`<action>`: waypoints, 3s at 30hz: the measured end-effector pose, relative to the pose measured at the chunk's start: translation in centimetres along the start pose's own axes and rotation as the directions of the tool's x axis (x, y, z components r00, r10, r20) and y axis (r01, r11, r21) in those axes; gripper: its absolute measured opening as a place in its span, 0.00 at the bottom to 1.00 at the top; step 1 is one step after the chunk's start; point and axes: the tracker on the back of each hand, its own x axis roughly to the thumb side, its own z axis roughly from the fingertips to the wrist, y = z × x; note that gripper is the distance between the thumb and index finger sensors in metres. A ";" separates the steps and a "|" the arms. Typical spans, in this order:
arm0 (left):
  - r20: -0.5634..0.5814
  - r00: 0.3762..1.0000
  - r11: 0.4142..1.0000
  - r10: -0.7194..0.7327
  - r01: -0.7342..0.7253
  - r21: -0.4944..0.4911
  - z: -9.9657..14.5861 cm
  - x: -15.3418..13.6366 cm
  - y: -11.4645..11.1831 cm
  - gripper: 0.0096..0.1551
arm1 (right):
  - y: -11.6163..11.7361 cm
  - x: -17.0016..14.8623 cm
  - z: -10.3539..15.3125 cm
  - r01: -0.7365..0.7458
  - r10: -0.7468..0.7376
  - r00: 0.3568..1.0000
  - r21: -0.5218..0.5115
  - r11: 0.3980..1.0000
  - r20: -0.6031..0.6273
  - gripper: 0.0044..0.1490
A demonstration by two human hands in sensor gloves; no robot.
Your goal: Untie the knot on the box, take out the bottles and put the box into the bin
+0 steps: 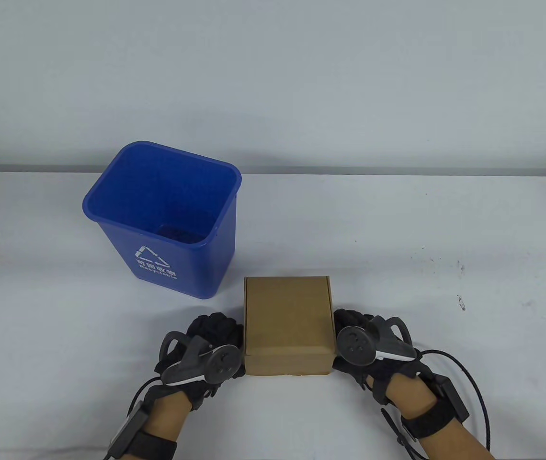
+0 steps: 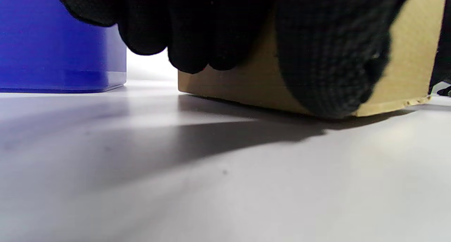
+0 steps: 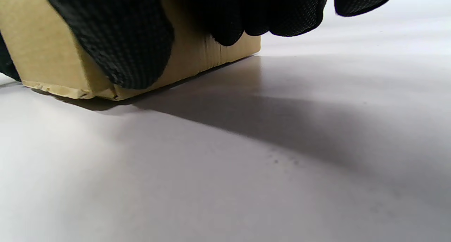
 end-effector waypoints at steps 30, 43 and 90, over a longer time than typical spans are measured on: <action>0.092 0.818 0.787 0.567 -0.572 0.232 2.1 -3.6 2.6 0.42 | -4.9 -1.4 2.8 0.430 -0.402 0.899 -0.175 0.885 0.176 0.40; 0.123 0.788 0.739 0.604 -0.611 0.283 2.5 -3.6 3.1 0.39 | -5.2 -1.5 3.0 0.491 -0.455 0.865 -0.164 0.856 0.211 0.38; -0.042 0.963 0.964 0.266 -0.265 0.032 -0.3 -0.1 1.1 0.70 | -5.1 -4.4 0.5 0.798 -0.782 0.576 0.042 0.601 0.241 0.70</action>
